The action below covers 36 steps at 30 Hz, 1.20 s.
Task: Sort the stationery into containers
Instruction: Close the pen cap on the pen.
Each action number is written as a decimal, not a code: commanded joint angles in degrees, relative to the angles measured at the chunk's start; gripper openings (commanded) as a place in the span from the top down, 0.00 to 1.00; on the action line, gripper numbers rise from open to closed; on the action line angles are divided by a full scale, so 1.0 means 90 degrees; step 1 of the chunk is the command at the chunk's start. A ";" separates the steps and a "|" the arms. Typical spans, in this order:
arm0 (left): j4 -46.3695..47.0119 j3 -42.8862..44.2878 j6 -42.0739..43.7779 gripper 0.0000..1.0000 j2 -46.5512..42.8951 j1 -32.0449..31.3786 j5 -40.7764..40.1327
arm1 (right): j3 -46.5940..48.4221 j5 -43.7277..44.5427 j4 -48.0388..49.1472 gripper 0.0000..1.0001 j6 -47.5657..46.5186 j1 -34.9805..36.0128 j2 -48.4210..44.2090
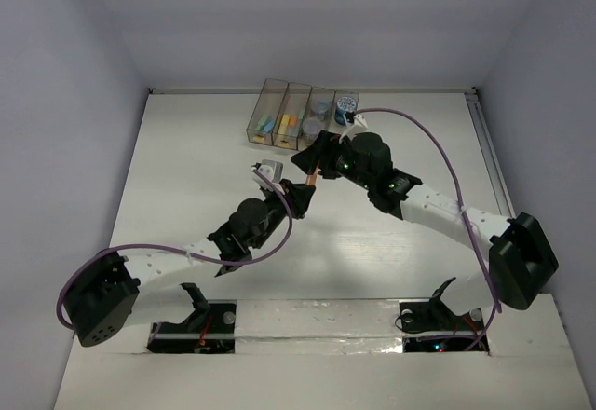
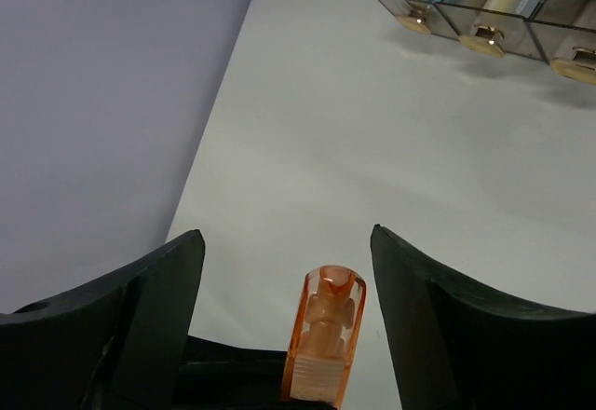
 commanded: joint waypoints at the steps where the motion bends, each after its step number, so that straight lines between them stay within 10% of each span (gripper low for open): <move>1: 0.0383 -0.0084 -0.0046 1.00 -0.0167 -0.0001 0.0017 | 0.0255 0.0302 -0.0070 0.25 -0.0115 -0.0011 0.0088; 13: 0.0392 -0.0035 -0.0026 1.00 -0.0177 -0.0001 0.0007 | 0.0079 0.0312 -0.0002 0.61 -0.0115 -0.0011 0.0157; 36: -0.0271 0.0941 0.0238 1.00 -0.0431 -0.0001 -0.0413 | -0.0566 0.0536 0.0243 0.85 -0.0261 0.0486 0.0137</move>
